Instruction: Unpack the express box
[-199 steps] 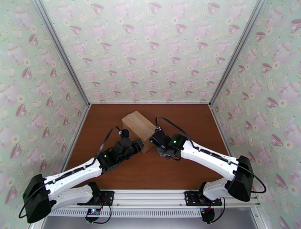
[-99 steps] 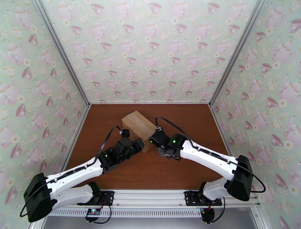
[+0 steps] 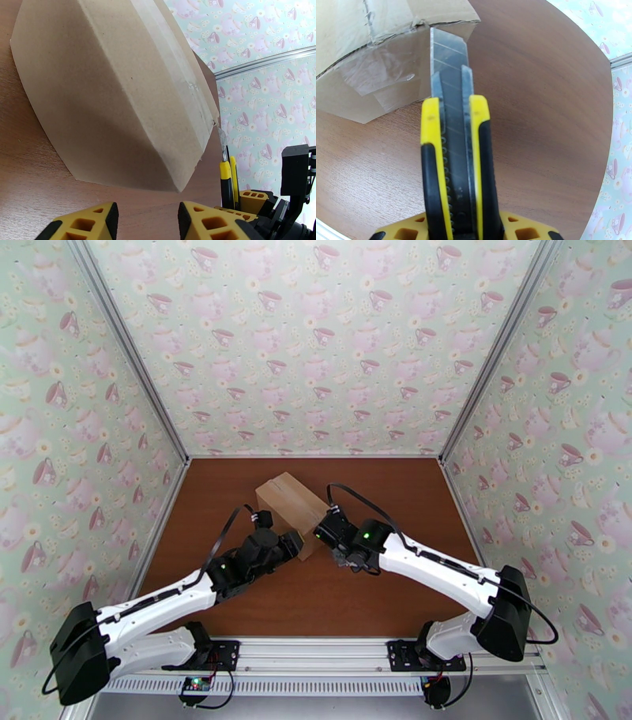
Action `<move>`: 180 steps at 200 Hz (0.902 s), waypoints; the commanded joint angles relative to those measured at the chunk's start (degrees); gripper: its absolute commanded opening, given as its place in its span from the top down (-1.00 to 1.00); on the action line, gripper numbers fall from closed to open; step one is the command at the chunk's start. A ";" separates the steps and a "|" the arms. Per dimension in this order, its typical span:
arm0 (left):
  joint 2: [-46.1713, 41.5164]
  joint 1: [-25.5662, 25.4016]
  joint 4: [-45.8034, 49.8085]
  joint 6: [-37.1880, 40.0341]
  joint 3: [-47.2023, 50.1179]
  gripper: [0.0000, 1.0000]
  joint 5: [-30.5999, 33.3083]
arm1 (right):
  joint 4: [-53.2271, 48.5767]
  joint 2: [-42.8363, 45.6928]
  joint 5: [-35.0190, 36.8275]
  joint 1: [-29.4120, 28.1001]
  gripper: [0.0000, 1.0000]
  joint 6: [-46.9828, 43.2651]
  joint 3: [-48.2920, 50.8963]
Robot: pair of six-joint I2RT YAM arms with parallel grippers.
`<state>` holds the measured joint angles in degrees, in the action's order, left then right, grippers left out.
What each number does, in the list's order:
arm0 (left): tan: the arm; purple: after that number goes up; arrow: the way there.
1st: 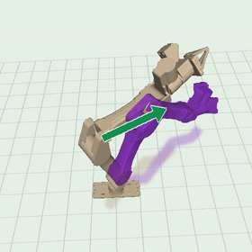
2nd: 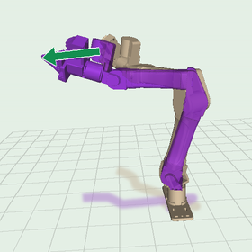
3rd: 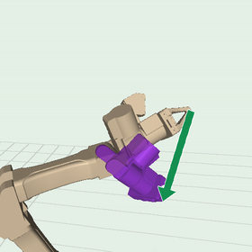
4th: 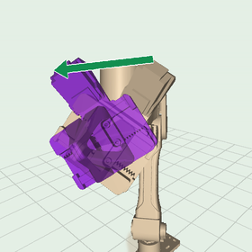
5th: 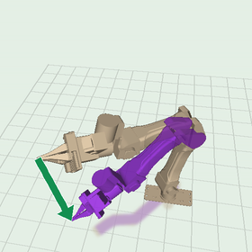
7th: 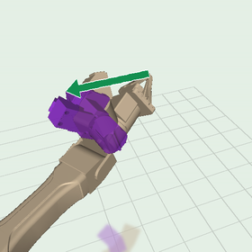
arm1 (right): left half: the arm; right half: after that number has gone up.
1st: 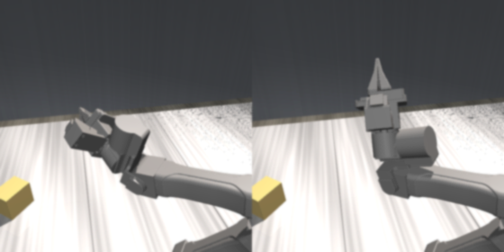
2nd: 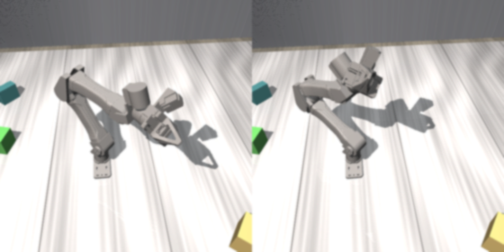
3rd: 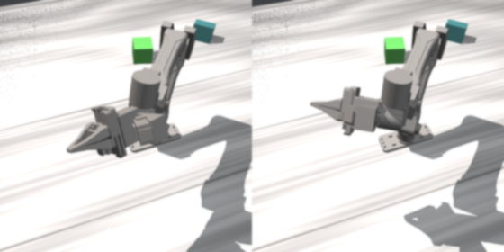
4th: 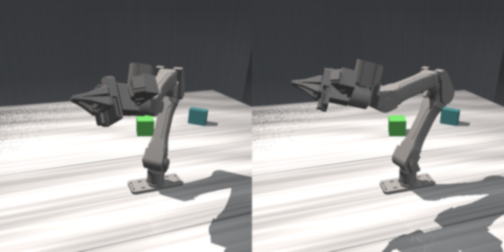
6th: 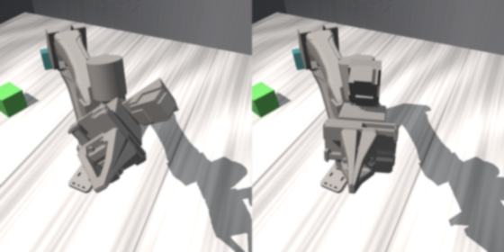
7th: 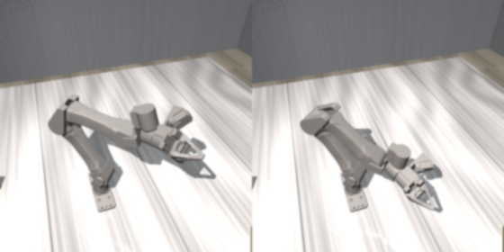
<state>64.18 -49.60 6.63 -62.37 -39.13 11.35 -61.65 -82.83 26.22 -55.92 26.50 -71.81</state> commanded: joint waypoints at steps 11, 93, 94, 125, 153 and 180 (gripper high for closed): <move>0.11 -0.22 -0.48 0.49 -0.90 0.06 -0.12 | 0.48 0.36 -0.64 -0.36 1.00 -0.50 -1.23; -0.02 -0.24 -0.38 0.27 -0.51 0.07 -0.02 | 0.48 1.11 -1.34 -0.42 1.00 -0.23 -0.53; -0.02 -0.23 -0.39 0.25 -0.51 0.06 -0.02 | 0.52 1.10 -1.34 -0.42 1.00 -0.27 -0.53; -0.02 -0.24 -0.48 0.23 -0.50 0.07 -0.04 | 2.40 1.26 -1.35 -0.50 1.00 -0.35 -0.59; -0.19 -0.28 -0.39 0.24 -0.50 0.07 -0.04 | 2.75 1.19 -1.34 -0.53 1.00 -0.51 -0.61; -0.54 -0.23 -0.25 0.14 -0.41 0.07 0.05 | 2.52 0.72 -1.35 -0.50 1.00 -0.57 -0.82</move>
<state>64.18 -49.60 6.66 -62.39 -39.13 11.38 -60.12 -82.72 25.08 -55.94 26.52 -71.81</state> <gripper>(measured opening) 0.469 0.387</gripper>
